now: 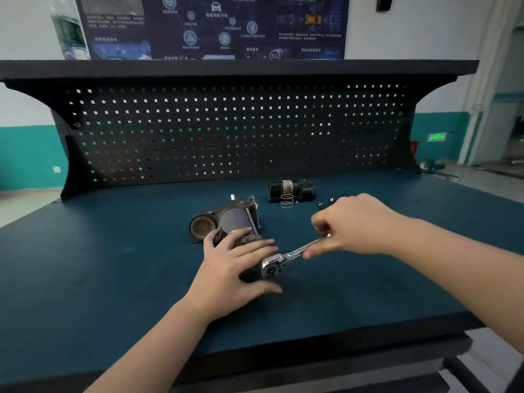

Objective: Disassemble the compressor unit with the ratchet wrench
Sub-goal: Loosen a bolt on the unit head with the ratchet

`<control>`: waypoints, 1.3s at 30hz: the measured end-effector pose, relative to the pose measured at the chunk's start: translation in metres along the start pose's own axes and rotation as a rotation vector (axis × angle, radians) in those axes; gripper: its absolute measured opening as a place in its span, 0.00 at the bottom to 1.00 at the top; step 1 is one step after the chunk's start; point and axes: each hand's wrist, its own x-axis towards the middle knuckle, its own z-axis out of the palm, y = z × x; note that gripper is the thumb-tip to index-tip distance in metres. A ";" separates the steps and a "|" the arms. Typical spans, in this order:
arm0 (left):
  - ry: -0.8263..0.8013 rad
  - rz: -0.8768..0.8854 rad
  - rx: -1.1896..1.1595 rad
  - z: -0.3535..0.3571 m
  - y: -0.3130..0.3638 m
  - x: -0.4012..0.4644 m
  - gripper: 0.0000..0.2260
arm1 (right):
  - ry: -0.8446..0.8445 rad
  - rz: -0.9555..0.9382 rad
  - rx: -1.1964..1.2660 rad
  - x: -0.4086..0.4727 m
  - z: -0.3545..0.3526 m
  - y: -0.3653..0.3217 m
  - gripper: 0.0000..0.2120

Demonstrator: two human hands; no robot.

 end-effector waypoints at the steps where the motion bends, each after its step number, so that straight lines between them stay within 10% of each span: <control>1: 0.010 -0.047 -0.043 0.000 0.002 0.000 0.24 | -0.006 -0.004 -0.006 0.001 0.000 0.001 0.38; 7: 0.062 -0.200 -0.183 0.005 0.008 0.001 0.14 | 0.073 0.101 -0.097 0.000 -0.007 0.005 0.19; 10: 0.071 -0.212 -0.185 0.005 0.009 0.000 0.14 | 0.138 0.352 0.080 -0.016 -0.004 0.018 0.25; 16: 0.054 -0.185 -0.174 0.003 0.009 -0.002 0.18 | 0.598 0.758 2.066 -0.040 0.024 -0.002 0.15; 18: 0.017 -0.164 -0.165 -0.001 0.007 -0.002 0.18 | 0.646 0.882 2.344 -0.035 0.029 -0.019 0.14; 23: -0.148 0.101 0.127 -0.008 -0.009 0.000 0.21 | 0.476 0.881 2.090 -0.019 0.024 -0.032 0.14; 29: 0.027 0.206 0.128 0.003 -0.013 0.009 0.10 | 0.568 0.726 1.880 -0.001 0.014 -0.039 0.11; 35: 0.131 0.202 0.177 0.010 -0.010 0.009 0.10 | 0.507 1.173 2.288 -0.010 0.061 -0.057 0.08; 39: 0.100 0.221 0.166 0.009 -0.014 0.005 0.11 | 0.654 1.063 2.173 -0.005 0.044 -0.055 0.09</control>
